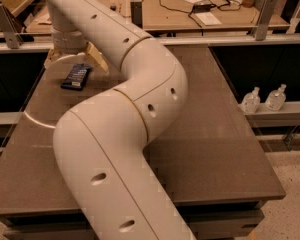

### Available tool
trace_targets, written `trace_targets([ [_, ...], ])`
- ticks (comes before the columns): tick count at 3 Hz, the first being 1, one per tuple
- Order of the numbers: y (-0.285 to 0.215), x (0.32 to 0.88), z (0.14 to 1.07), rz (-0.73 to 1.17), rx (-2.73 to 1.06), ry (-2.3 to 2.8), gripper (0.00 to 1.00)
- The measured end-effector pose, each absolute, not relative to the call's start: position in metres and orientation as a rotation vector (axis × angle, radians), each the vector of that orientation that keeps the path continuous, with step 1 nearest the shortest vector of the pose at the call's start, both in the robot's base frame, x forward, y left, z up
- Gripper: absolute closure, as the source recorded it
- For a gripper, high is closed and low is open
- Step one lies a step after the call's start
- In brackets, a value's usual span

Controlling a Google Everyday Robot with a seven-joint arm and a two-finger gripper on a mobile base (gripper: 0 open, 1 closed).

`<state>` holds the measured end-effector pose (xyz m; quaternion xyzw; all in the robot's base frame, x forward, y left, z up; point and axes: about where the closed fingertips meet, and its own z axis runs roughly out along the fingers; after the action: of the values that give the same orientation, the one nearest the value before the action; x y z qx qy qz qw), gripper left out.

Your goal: Pick rxbar blueberry

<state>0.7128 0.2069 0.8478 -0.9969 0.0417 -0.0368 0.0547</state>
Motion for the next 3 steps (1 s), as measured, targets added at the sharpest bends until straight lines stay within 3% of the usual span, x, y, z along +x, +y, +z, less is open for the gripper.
trace_targets([
  [3, 0.2, 0.7047, 0.8312, -0.039, -3.082, 0.112, 0.0],
])
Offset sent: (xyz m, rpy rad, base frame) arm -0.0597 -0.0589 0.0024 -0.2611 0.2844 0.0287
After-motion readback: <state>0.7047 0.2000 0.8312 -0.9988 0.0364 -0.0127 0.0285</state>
